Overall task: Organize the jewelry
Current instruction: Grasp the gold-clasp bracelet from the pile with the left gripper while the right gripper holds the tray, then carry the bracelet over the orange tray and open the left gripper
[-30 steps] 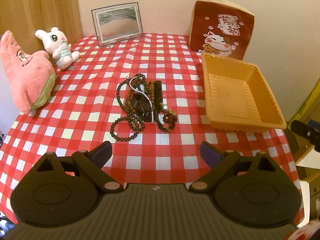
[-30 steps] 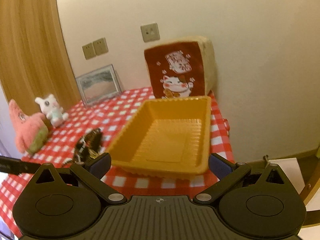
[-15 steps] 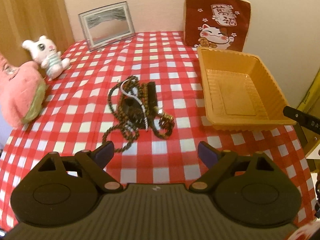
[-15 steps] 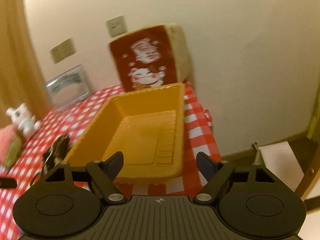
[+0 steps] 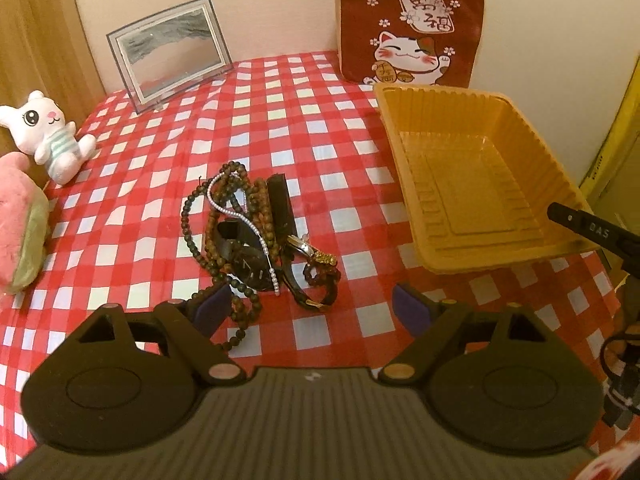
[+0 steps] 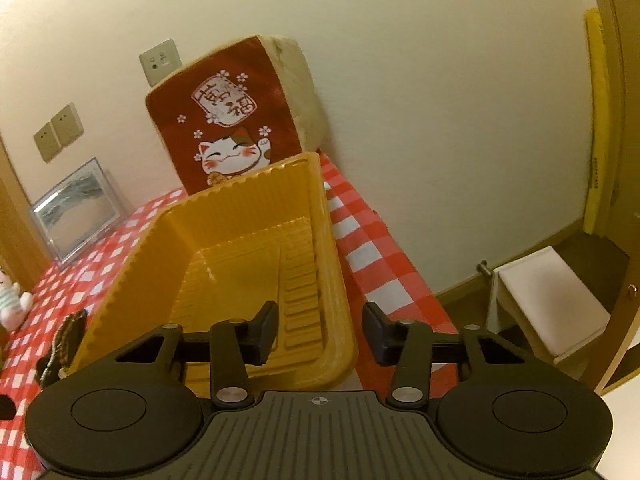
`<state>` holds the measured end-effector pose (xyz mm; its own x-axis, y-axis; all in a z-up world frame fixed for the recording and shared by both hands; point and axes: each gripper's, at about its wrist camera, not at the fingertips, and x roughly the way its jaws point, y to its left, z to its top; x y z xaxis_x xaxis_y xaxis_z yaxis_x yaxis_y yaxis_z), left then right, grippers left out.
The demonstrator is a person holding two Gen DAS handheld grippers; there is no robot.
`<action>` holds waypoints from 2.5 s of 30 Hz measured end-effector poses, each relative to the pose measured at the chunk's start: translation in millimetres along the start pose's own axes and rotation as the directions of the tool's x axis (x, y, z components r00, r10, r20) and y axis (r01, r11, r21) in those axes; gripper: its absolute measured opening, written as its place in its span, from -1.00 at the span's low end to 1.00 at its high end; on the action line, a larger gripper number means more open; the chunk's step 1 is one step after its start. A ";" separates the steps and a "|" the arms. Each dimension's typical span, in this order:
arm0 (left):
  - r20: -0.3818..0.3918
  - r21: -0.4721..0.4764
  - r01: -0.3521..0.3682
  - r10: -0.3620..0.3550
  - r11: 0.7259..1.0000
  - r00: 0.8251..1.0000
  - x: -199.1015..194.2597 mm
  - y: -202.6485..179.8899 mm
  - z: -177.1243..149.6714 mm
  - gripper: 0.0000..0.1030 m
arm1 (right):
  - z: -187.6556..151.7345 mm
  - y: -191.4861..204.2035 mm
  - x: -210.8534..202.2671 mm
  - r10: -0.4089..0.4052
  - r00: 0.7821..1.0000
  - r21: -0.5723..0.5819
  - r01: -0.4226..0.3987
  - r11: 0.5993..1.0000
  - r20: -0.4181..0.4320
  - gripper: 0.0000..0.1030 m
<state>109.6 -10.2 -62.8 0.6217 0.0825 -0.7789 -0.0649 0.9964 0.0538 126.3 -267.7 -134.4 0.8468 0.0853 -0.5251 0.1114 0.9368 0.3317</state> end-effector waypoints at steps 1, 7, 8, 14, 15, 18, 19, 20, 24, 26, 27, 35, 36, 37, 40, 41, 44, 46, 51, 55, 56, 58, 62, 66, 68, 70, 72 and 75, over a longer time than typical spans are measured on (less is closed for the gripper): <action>-0.003 0.001 0.001 -0.001 1.000 1.000 1.3 1.1 0.0 0.68 | -1.5 0.4 2.2 -0.006 1.000 0.002 0.006 1.000 -0.003 -0.17; -0.011 0.006 0.015 -0.015 1.000 1.000 5.6 5.1 -1.2 0.62 | -6.7 4.9 7.0 0.004 1.000 -0.011 -0.004 1.000 0.022 -0.56; -0.012 0.006 0.016 -0.016 1.000 1.000 6.6 5.2 -1.0 0.61 | -6.6 6.1 7.0 0.003 1.000 -0.021 -0.002 1.000 0.023 -0.59; -0.004 0.021 0.032 -0.032 0.999 0.999 10.6 2.2 0.8 0.55 | -1.6 2.9 2.9 0.013 1.000 -0.037 -0.012 0.999 0.016 -0.92; -0.003 0.027 0.033 -0.033 0.999 0.999 11.7 1.0 0.9 0.50 | -0.5 3.4 0.6 0.010 1.000 -0.048 -0.009 0.999 0.023 -0.92; 0.002 0.052 0.038 -0.038 0.998 0.999 15.3 -1.5 0.4 0.36 | 4.8 4.6 -5.1 0.007 0.999 -0.079 -0.005 0.997 0.033 -0.92; 0.004 0.059 0.042 -0.043 0.997 0.999 16.8 -2.1 0.3 0.33 | 6.8 4.8 -6.9 0.008 0.999 -0.088 -0.005 0.996 0.036 -0.92; 0.006 0.066 0.048 -0.049 0.997 0.999 18.4 -2.4 0.3 0.23 | 8.6 5.4 -8.8 0.010 0.999 -0.098 -0.006 0.995 0.039 -0.92; 0.009 0.088 0.062 -0.063 0.994 0.998 27.5 -3.7 0.7 -0.07 | 14.1 8.0 -13.7 0.010 0.999 -0.137 -0.004 0.991 0.041 -0.92; 0.006 0.096 0.063 -0.064 0.993 0.998 33.6 -3.3 1.6 -0.14 | 14.6 8.8 -15.3 0.008 0.999 -0.138 -0.002 0.990 0.039 -0.91; 0.005 0.100 0.063 -0.064 0.993 0.998 36.9 -3.2 1.9 -0.16 | 14.7 9.0 -15.4 0.006 0.999 -0.136 -0.001 0.991 0.036 -0.91; -0.017 0.139 0.079 -0.077 0.987 0.997 58.3 -3.0 5.5 -0.54 | 18.7 9.0 -13.8 0.001 1.000 -0.126 0.002 0.992 0.025 -0.91; -0.018 0.140 0.084 -0.083 0.987 0.996 60.2 -3.0 6.3 -0.56 | 18.7 8.9 -13.6 0.000 1.000 -0.125 0.003 0.992 0.025 -0.91; -0.017 0.142 0.089 -0.087 0.986 0.996 61.7 -3.2 6.8 -0.57 | 18.7 8.7 -13.3 -0.002 1.000 -0.124 0.005 0.992 0.025 -0.91; -0.024 0.163 0.095 -0.093 0.982 0.995 67.2 -5.1 8.4 -0.67 | 19.0 8.2 -13.0 -0.005 1.000 -0.124 0.007 0.992 0.023 -0.91; -0.028 0.167 0.097 -0.094 0.981 0.995 68.7 -5.5 8.7 -0.76 | 18.8 8.3 -12.7 -0.006 1.000 -0.125 0.009 0.992 0.021 -0.91; -0.026 0.171 0.107 -0.104 0.979 0.994 69.4 -4.8 9.1 -0.90 | 19.0 8.0 -12.1 -0.007 1.000 -0.125 0.009 0.992 0.019 -0.91; -0.020 0.182 0.108 -0.107 0.977 0.994 68.0 -5.2 8.8 -0.91 | 19.2 8.2 -12.4 -0.005 1.000 -0.126 0.008 0.992 0.019 -0.91; 0.001 0.206 0.109 -0.111 0.973 0.994 60.6 -6.6 7.7 -0.92 | 18.8 9.0 -14.4 0.001 1.000 -0.133 0.002 0.991 0.021 -0.91; 0.025 0.182 0.123 -0.129 0.976 0.991 48.4 -3.0 11.3 -0.92 | 19.3 9.3 -18.2 0.003 1.000 -0.142 0.000 0.990 0.023 -0.91; 0.035 0.178 0.125 -0.134 0.976 0.990 43.9 -1.7 12.6 -0.92 | 19.4 9.0 -19.1 0.004 1.000 -0.143 -0.001 0.990 0.023 -0.91; 0.053 0.168 0.127 -0.137 0.978 0.989 35.7 0.5 15.8 -0.92 | 18.9 8.9 -21.4 0.004 1.000 -0.146 -0.001 0.989 0.023 -0.91; 0.093 0.128 0.149 -0.162 0.980 0.982 17.2 8.6 25.3 -0.92 | 19.2 9.8 -24.6 -0.001 1.000 -0.154 0.004 0.988 0.021 -0.91; 0.119 0.108 0.157 -0.169 0.982 0.978 3.0 12.7 33.1 -0.92 | 19.2 11.4 -28.4 -0.003 1.000 -0.156 0.007 0.988 0.022 -0.91; 0.129 0.094 0.173 -0.184 0.981 0.974 -4.3 14.2 36.3 -0.92 | 20.5 11.6 -28.8 -0.003 1.000 -0.159 0.007 0.987 0.020 -0.91; 0.137 0.093 0.181 -0.193 0.979 0.971 -10.4 13.4 38.5 -0.92 | 21.5 11.8 -29.6 -0.004 1.000 -0.161 0.007 0.987 0.017 -0.91; 0.148 0.093 0.188 -0.200 0.978 0.969 -15.9 11.1 40.8 -0.92 | 22.0 12.3 -30.6 -0.007 1.000 -0.163 0.009 0.987 0.015 -0.91; 0.160 0.095 0.210 -0.223 0.973 0.962 -23.5 6.6 44.8 -0.92 | 22.1 14.2 -33.4 -0.012 1.000 -0.170 0.014 0.985 0.013 -0.91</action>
<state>129.5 -4.7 -16.1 0.7370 -0.1397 -0.6613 0.1409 0.9887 -0.0518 111.2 -264.7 -94.8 0.8523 0.0696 -0.5185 0.0332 0.9819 0.1863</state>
